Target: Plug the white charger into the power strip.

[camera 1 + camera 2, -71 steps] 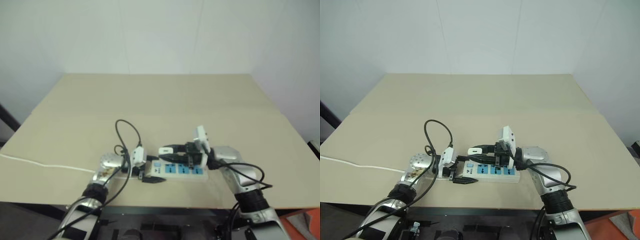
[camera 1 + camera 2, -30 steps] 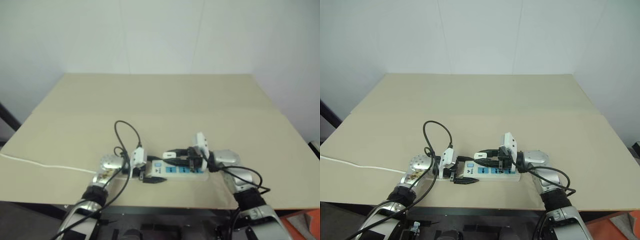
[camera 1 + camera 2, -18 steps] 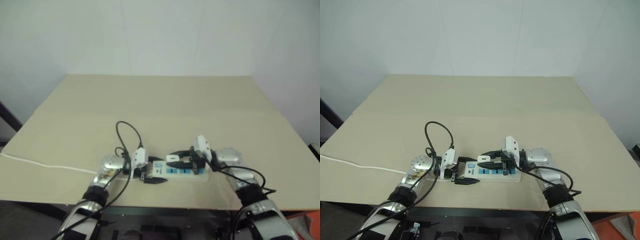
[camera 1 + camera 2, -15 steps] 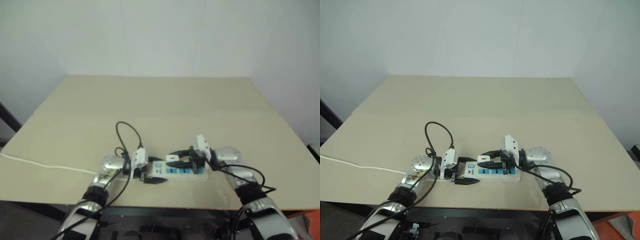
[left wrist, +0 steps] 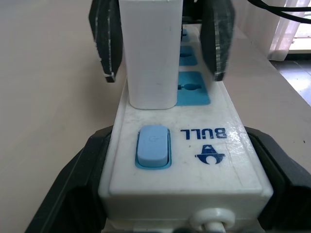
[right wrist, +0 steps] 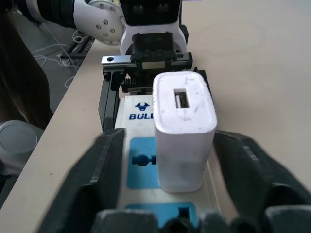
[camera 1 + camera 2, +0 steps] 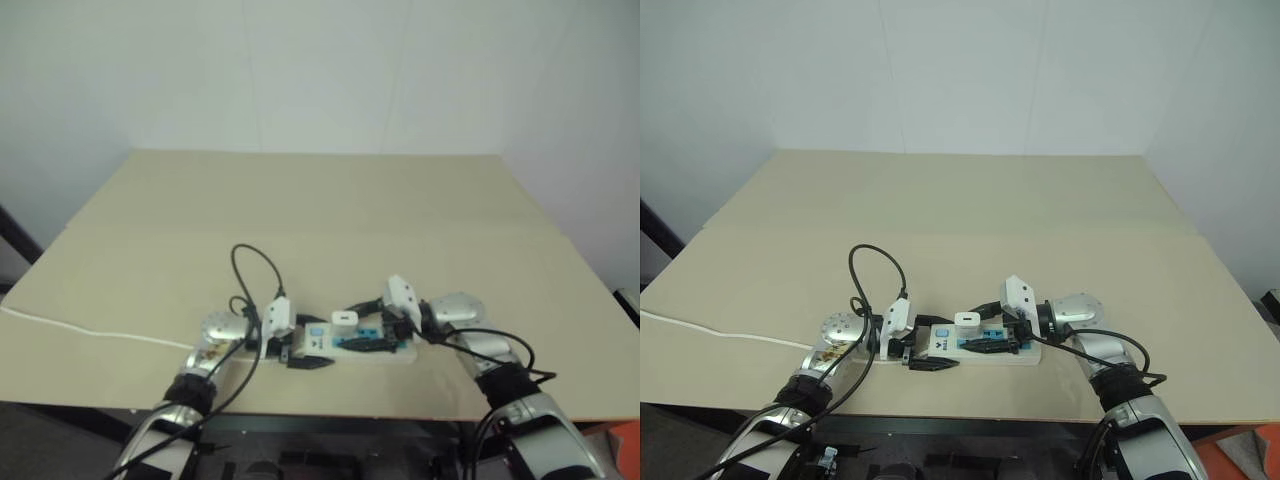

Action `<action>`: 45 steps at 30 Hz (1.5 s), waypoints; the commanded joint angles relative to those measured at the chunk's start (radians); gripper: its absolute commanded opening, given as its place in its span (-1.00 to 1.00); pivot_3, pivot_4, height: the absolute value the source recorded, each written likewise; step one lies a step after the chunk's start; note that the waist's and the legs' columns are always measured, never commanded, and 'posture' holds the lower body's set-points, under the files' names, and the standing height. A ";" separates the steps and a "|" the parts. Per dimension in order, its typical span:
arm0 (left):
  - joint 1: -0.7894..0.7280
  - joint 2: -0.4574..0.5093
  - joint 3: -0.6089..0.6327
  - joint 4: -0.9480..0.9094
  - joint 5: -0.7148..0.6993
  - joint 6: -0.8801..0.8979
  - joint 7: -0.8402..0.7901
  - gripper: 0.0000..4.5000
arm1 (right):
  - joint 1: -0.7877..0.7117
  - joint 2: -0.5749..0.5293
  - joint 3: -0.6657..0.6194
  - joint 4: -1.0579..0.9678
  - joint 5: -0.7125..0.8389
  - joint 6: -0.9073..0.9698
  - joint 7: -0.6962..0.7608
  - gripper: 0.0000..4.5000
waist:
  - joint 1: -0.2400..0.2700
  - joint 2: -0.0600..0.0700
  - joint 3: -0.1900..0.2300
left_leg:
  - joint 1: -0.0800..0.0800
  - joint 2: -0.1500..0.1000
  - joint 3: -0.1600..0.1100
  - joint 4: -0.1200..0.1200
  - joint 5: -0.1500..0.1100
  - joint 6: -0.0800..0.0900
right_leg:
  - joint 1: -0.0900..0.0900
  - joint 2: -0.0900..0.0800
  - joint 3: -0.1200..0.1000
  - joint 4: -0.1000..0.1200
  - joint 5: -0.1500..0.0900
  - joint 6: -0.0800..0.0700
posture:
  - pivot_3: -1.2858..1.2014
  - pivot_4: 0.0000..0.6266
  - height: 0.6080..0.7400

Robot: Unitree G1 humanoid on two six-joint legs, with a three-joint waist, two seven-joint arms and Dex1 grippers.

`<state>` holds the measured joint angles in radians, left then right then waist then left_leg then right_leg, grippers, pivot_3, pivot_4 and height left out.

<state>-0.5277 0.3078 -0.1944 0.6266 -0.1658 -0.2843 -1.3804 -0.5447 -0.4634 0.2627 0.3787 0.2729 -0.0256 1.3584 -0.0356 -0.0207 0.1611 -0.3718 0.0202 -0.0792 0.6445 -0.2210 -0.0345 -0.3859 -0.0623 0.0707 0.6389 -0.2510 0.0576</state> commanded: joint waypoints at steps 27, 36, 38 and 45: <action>0.099 0.437 0.266 -0.601 -0.329 0.558 -0.042 0.98 | 0.070 -0.237 -0.248 -0.237 0.091 0.115 -0.003 1.00 | -0.005 -0.002 0.017 | -0.012 0.004 0.001 -0.001 0.000 0.000 | -0.014 0.003 -0.001 0.002 -0.001 -0.003 | 0.03 -0.52 1.00; 0.205 0.553 0.374 -0.674 -0.384 0.609 -0.018 0.98 | 0.086 -0.407 -0.375 -0.286 0.191 0.214 0.038 1.00 | -0.011 0.000 0.033 | -0.019 0.008 0.003 -0.001 0.000 0.000 | -0.022 0.005 0.000 0.003 0.000 -0.006 | 0.03 -0.52 1.00; 0.212 0.558 0.380 -0.680 -0.390 0.615 -0.014 0.98 | 0.084 -0.415 -0.374 -0.280 0.187 0.213 0.043 1.00 | -0.010 0.000 0.033 | -0.018 0.008 0.003 -0.001 0.000 0.000 | -0.022 0.005 0.000 0.003 0.000 -0.006 | 0.03 -0.52 1.00; 0.232 0.554 0.378 -0.713 -0.411 0.634 0.005 0.98 | 0.092 -0.414 -0.366 -0.284 0.186 0.211 0.041 1.00 | -0.008 0.000 0.033 | -0.020 0.008 0.004 -0.001 0.000 0.000 | -0.023 0.005 0.000 0.003 0.000 -0.006 | 0.03 -0.52 1.00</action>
<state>-0.2948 0.8561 0.1634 -0.0548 -0.5535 0.3478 -1.3813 -0.4538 -0.8643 -0.0731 0.1231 0.4394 0.1826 1.3937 -0.0440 -0.0207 0.1944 -0.3913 0.0280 -0.0753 0.6431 -0.2206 -0.0349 -0.4088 -0.0573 0.0708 0.6417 -0.2508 0.0519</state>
